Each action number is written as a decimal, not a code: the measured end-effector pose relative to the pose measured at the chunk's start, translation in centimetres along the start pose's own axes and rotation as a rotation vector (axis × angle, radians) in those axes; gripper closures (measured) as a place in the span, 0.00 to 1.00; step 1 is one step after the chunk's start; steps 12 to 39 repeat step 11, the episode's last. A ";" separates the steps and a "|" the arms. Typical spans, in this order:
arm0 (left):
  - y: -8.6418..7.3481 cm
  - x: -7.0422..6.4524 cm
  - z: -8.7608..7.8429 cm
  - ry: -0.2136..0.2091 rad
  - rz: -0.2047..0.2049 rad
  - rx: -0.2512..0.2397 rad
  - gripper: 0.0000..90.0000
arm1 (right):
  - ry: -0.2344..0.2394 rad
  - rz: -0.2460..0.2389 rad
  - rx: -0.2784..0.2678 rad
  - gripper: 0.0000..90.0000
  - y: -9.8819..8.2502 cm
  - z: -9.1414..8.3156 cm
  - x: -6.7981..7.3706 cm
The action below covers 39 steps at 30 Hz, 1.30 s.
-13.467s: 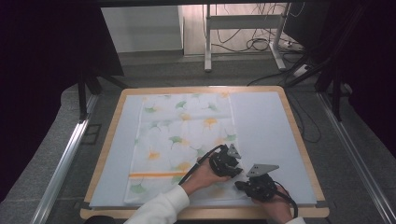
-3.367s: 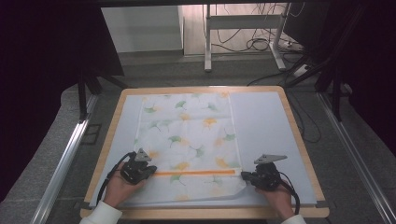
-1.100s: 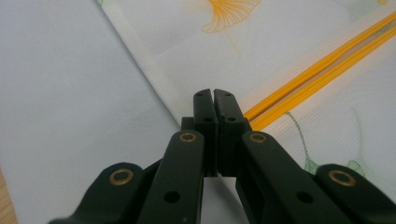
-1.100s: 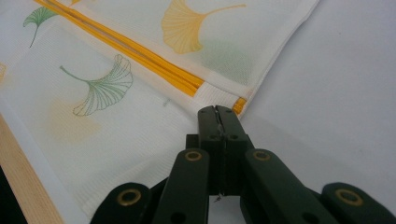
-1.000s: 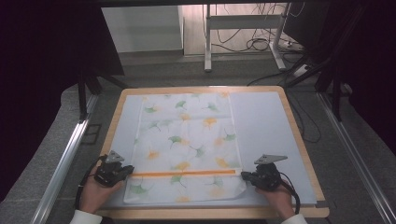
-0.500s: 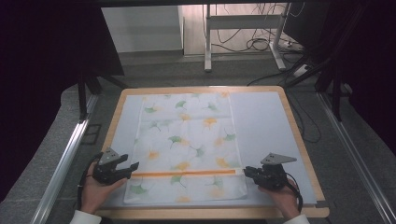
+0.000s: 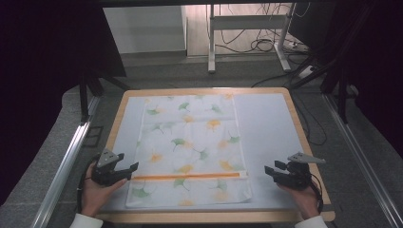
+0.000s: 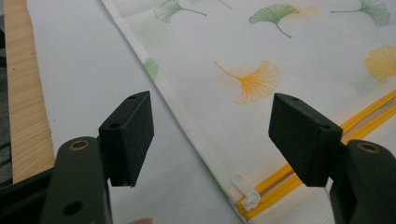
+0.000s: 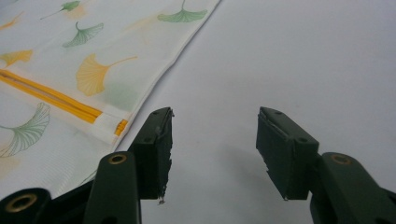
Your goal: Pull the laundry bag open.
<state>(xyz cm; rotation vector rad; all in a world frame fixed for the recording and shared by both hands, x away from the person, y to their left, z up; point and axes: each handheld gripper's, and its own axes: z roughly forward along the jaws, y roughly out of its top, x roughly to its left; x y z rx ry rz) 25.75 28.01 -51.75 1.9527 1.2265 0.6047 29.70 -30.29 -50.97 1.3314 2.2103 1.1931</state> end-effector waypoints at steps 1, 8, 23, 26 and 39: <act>0.0 0.0 0.0 0.000 0.001 0.003 0.34 | 0.003 0.002 0.000 0.50 0.0 0.0 0.0; -0.2 0.0 0.1 0.001 0.006 0.014 0.33 | 0.019 -0.031 0.003 0.48 0.1 0.1 0.9; -0.3 0.1 0.0 0.001 -0.002 0.008 0.33 | 0.022 -0.037 0.009 0.47 0.2 0.3 1.0; -0.3 0.1 0.0 0.001 -0.002 0.008 0.33 | 0.022 -0.037 0.009 0.47 0.2 0.3 1.0; -0.3 0.1 0.0 0.001 -0.002 0.008 0.33 | 0.022 -0.037 0.009 0.47 0.2 0.3 1.0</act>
